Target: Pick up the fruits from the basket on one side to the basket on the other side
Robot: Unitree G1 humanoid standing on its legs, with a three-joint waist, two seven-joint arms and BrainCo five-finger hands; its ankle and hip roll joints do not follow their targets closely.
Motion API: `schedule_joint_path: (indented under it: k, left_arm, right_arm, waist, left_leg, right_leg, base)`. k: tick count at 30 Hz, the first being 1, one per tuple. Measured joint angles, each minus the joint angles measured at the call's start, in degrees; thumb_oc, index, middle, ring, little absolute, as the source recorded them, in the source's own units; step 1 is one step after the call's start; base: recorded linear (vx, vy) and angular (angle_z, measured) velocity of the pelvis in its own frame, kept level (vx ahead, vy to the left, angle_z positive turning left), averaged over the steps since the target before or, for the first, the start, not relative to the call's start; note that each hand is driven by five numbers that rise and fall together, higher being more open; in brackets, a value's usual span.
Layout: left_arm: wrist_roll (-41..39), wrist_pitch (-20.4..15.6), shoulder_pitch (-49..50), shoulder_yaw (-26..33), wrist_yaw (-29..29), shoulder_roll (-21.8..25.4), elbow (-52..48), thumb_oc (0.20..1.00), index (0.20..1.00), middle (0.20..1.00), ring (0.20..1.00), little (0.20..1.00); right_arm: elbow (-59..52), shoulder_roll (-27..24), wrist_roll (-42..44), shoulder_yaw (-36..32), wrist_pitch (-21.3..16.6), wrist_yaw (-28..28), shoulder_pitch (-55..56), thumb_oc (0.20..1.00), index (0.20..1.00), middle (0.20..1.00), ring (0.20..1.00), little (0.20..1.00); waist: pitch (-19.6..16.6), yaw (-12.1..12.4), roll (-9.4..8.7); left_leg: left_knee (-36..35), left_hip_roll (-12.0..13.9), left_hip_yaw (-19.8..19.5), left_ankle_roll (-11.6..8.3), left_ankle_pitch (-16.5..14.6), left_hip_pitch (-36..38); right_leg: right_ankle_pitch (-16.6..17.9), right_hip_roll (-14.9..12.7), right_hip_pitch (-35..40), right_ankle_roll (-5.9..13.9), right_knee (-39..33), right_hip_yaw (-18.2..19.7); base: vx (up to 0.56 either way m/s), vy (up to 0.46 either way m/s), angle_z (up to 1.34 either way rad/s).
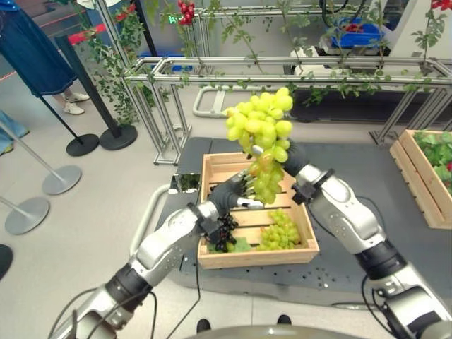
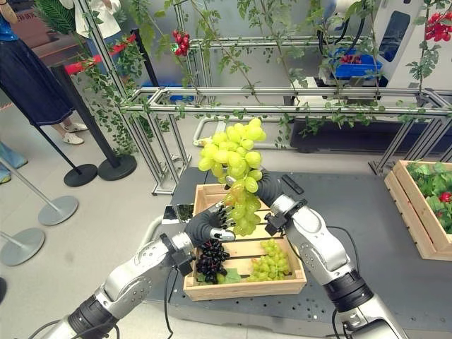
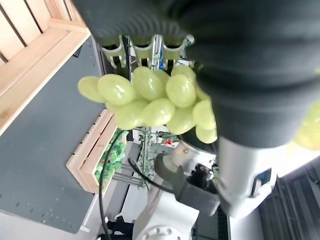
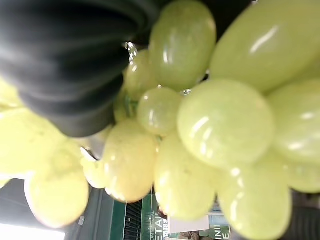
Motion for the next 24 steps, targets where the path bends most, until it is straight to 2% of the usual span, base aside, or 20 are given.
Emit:
schedule_joint_path:
  k: [9,13,24]
  left_arm:
    - [-2.45,0.38,-0.19,-1.43,-0.07,0.34,0.00,1.000,1.000,1.000,1.000,1.000]
    - [-4.58,1.53,-1.50,-2.34,-0.94,2.32,-0.03,1.000,1.000,1.000,1.000,1.000]
    - [-4.86,1.83,-1.82,-2.50,-2.14,3.33,-0.20,1.000,1.000,1.000,1.000,1.000]
  right_arm:
    - [0.00,-0.27,0.00,-0.01,-0.02,0.71,0.00,0.200,0.200,0.200,0.200,0.200]
    - [0.00,-0.89,0.00,0.00,-0.02,1.65,0.00,0.200,0.200,0.200,0.200,0.200]
    - [0.00,-0.94,0.00,-0.01,-0.02,2.49,0.00,0.200,0.200,0.200,0.200,0.200]
  waist:
    - [-0.15,-0.08,0.06]
    - [-0.28,-0.02,0.10]
    - [-0.91,-0.08,0.20]
  left_leg:
    - [0.00,0.03,-0.06,0.00,0.00,0.00]
    - [0.00,0.01,-0.20,0.00,0.00,0.00]
    - [-0.01,-0.03,-0.51,0.00,0.00,-0.09]
  right_leg:
    - [0.01,-0.02,0.01,-0.01,0.00,0.00]
    - [0.01,-0.03,0.03,-0.01,0.00,-0.03]
    - [-0.01,-0.13,0.06,0.00,0.00,-0.22]
  base:
    - [0.00,0.000,0.00]
    - [0.00,0.000,0.00]
    - [0.00,0.000,0.00]
